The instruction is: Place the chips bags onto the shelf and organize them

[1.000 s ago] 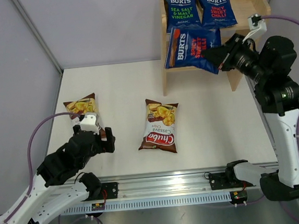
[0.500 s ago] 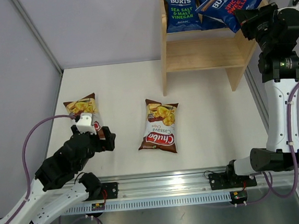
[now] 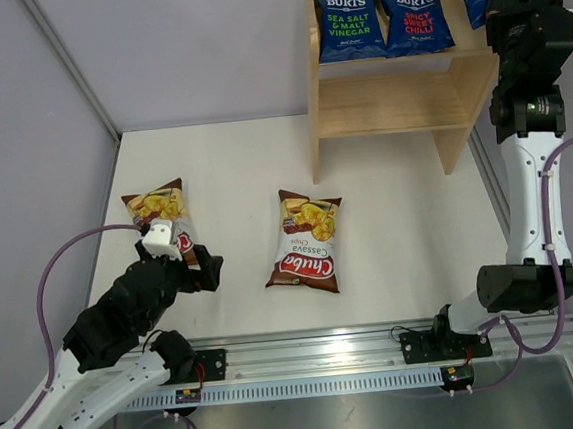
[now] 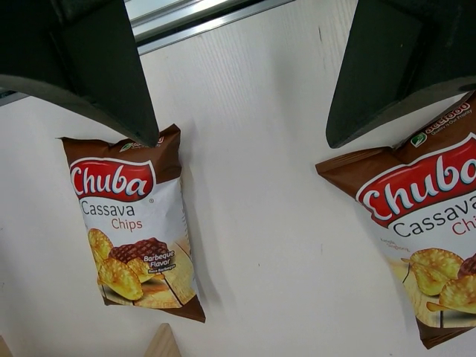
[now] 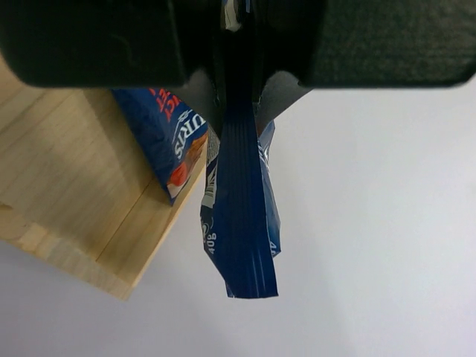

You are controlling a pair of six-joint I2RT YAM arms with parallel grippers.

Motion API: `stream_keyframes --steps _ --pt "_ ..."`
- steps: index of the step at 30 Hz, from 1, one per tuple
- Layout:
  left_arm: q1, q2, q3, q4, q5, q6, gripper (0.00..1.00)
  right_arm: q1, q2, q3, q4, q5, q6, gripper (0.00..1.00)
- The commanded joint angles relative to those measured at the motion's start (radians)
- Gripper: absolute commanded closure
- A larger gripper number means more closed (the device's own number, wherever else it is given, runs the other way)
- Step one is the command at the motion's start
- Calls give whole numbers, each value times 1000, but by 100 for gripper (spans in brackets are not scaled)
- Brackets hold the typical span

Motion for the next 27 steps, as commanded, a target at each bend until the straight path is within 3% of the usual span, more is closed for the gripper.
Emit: stream_keyframes --steps 1,10,27 --pt "-3 -8 -2 55 21 18 1 -3 16 21 96 121 30 83" --pt "-3 -12 -2 51 15 16 1 0 57 -45 128 158 173 83" --pt "-3 -35 -7 56 15 16 1 49 52 -166 76 247 284 83"
